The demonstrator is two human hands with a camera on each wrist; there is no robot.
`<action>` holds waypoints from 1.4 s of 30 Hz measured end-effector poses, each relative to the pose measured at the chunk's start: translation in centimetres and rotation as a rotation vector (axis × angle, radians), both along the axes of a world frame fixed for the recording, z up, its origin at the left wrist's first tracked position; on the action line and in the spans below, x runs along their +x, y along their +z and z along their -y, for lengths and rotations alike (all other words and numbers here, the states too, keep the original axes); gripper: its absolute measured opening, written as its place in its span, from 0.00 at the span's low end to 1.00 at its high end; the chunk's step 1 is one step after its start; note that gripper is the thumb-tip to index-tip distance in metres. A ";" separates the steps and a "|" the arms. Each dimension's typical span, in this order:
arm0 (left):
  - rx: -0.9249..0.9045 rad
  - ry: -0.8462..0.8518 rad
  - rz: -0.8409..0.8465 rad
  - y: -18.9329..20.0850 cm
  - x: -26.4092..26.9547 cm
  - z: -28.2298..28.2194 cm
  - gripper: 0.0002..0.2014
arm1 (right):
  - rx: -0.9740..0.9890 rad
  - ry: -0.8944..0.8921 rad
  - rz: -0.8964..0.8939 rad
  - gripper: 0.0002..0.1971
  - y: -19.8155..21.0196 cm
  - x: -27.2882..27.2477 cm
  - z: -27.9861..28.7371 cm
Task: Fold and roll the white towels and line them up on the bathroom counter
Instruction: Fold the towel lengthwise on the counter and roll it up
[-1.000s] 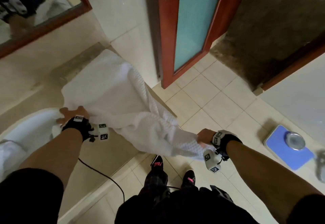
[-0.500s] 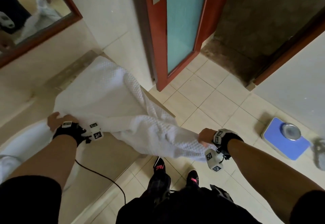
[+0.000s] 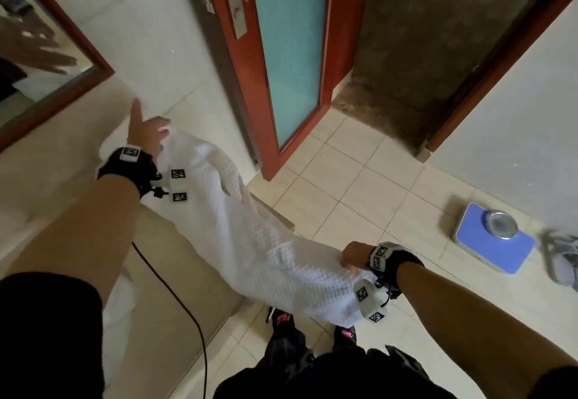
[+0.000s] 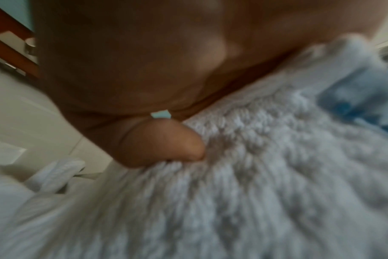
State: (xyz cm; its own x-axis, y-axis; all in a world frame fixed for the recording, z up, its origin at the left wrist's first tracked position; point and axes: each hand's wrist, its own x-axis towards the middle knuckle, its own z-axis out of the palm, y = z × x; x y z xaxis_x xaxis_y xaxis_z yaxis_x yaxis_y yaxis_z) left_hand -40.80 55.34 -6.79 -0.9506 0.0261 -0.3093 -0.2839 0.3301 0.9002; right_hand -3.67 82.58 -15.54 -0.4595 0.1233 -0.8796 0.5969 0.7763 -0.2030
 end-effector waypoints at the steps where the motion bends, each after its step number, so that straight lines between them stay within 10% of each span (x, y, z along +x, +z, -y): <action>1: -0.018 -0.029 0.004 -0.4 1.5 -1.1 0.36 | -0.010 0.029 -0.010 0.18 0.1 -0.1 0.2; 9: -0.494 0.403 0.082 -6.6 11.5 3.1 0.29 | 0.034 0.247 0.008 0.20 -0.6 -0.6 0.2; 15: -0.172 0.299 0.546 -8.5 13.0 6.0 0.26 | 0.077 0.292 0.079 0.16 -1.4 -1.2 -0.1; 23: -0.016 0.391 0.294 -5.6 10.8 5.7 0.07 | 0.070 0.237 0.160 0.09 -2.9 -0.9 -0.4; 26: 0.102 0.496 0.184 -4.2 11.1 6.5 0.16 | 0.121 0.193 0.132 0.06 -4.6 -0.9 0.6; 31: 0.207 0.572 0.093 -2.0 13.9 9.6 0.02 | 0.109 0.269 0.089 0.26 -5.7 -2.2 2.9; 37: 0.198 0.510 0.044 -2.1 17.4 14.8 0.20 | -0.042 0.185 -0.168 0.07 -0.9 -9.9 7.6; 42: 0.299 0.507 0.087 -3.2 19.2 16.6 0.27 | -0.181 0.137 -0.370 0.12 4.2 -16.5 14.5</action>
State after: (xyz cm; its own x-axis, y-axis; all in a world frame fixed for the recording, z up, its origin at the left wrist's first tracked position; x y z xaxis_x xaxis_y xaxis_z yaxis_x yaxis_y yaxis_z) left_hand -21.64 38.79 -10.00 -0.8387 -0.3269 -0.4355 -0.4164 -0.1304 0.8998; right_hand -20.22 68.04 -11.31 -0.7491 -0.1016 -0.6546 0.3523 0.7757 -0.5236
